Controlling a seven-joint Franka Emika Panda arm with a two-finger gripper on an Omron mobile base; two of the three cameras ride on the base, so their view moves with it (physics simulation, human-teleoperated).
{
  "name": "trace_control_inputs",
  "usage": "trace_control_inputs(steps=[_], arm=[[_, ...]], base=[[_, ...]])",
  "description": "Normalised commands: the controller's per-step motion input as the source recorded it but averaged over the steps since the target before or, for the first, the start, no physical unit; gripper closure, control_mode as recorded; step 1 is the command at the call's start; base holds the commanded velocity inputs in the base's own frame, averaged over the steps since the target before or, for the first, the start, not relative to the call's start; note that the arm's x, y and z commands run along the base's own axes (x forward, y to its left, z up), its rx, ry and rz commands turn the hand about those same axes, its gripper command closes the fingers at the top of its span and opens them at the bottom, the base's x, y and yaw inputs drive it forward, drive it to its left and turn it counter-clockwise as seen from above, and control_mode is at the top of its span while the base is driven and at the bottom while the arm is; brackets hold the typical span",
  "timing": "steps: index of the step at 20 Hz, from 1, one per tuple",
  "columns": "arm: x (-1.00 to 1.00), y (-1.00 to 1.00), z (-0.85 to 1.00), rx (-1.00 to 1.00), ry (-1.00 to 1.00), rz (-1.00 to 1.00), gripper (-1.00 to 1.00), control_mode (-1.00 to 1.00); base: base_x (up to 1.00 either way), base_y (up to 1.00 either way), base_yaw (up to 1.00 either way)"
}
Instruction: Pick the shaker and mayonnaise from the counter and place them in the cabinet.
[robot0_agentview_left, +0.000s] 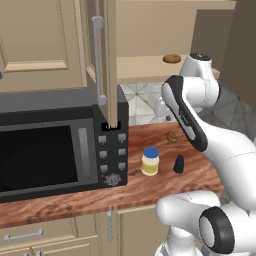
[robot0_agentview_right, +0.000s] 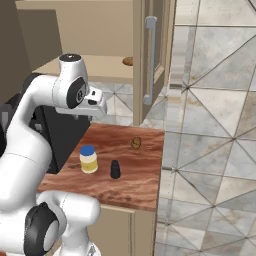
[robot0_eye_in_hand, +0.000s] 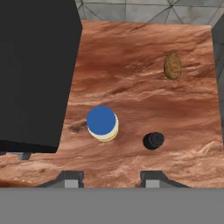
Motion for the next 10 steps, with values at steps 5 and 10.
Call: trace_control_inputs(steps=[5, 10], arm=[[-0.26, 0.0, -0.01, 0.0, -0.01, 0.0, -1.0, -1.0], [-0.66, 0.0, -0.16, 0.02, -0.03, 0.0, -1.0, -1.0]], base=[[0.0, 0.0, 0.0], [0.0, 0.0, 0.0]])
